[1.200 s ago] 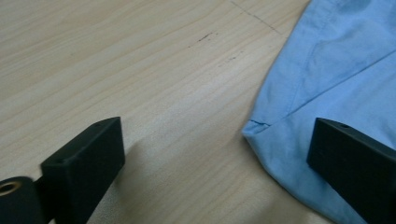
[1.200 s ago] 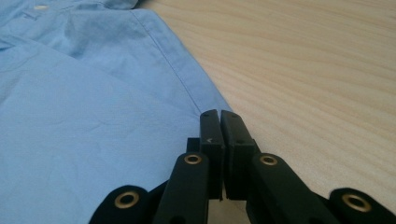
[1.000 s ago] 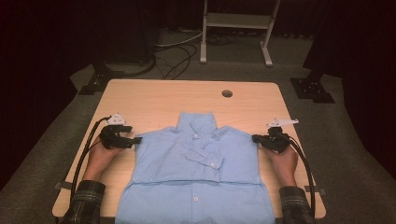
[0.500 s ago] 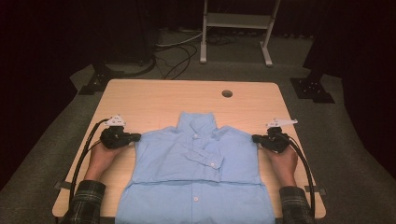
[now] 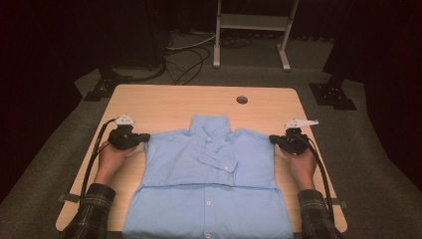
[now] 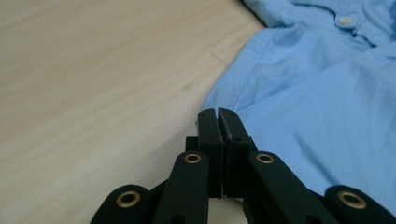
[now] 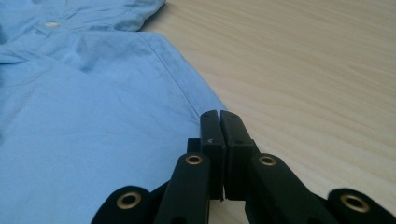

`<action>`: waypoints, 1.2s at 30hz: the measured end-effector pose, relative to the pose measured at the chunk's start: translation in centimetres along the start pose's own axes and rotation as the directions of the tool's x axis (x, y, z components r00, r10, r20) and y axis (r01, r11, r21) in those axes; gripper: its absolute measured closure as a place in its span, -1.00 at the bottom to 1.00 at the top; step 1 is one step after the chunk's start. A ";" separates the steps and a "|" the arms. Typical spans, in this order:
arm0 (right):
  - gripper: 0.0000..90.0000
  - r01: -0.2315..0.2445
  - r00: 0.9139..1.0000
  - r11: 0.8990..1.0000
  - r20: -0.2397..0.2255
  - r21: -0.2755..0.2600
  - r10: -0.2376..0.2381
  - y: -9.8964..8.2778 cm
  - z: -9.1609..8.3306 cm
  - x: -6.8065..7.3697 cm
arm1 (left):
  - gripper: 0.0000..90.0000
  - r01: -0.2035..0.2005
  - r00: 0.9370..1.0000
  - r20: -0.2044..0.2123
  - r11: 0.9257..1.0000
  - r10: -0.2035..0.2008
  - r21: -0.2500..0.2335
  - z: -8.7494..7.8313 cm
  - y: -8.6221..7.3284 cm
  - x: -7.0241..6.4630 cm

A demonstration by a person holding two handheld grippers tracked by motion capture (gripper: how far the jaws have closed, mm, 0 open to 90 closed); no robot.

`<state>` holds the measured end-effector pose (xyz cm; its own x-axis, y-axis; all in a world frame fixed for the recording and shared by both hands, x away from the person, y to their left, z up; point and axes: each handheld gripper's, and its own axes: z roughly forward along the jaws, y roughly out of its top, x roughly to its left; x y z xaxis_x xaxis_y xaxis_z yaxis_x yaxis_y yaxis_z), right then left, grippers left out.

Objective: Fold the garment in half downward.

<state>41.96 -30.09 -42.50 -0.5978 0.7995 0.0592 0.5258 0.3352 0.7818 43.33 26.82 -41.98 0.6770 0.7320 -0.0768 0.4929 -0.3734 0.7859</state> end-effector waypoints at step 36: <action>0.99 -0.125 0.992 0.989 -0.006 -0.079 0.125 8.3 2.6 -4.6 | 0.98 0.019 0.988 -0.148 0.987 -0.043 -0.159 1.3 6.6 4.1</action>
<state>50.60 -29.68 -37.94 -0.5314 0.8318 0.1603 0.5470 0.1925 0.8147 50.07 26.60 -37.87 0.5672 0.8234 -0.0188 0.4121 -0.2639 0.8721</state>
